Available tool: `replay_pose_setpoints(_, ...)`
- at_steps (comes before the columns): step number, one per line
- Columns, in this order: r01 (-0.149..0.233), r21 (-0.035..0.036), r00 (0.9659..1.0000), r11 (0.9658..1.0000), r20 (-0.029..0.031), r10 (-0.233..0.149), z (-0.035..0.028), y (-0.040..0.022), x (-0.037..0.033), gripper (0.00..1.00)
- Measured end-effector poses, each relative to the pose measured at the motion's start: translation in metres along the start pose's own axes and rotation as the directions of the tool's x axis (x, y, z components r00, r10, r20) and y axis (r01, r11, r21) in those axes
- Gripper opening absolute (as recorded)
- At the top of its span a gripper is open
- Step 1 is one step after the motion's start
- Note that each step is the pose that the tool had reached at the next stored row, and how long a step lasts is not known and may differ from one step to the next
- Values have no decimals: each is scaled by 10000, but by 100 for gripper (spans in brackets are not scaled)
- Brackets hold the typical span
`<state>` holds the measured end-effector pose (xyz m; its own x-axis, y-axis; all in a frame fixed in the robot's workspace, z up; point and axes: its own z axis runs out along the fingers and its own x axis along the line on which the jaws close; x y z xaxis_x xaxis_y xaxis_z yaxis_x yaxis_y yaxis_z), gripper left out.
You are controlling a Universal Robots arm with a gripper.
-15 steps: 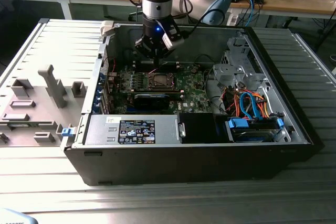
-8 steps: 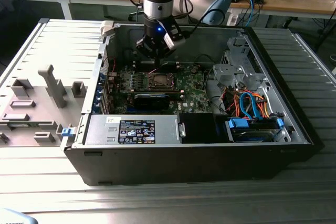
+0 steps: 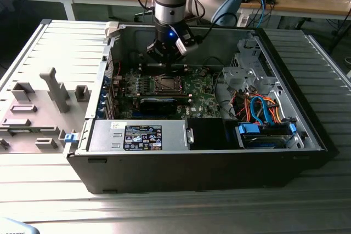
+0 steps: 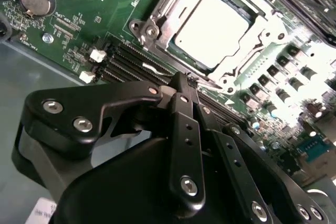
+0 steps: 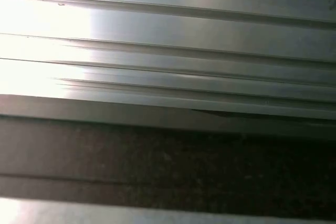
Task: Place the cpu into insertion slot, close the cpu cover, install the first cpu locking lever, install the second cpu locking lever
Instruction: 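Install the first cpu locking lever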
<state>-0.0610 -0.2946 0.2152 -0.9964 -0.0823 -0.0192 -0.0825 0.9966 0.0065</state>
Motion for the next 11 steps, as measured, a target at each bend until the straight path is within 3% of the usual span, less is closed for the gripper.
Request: replay_pose_setpoints(11,23,3,10000,10000,-5,-23,115,-11,-109,11)
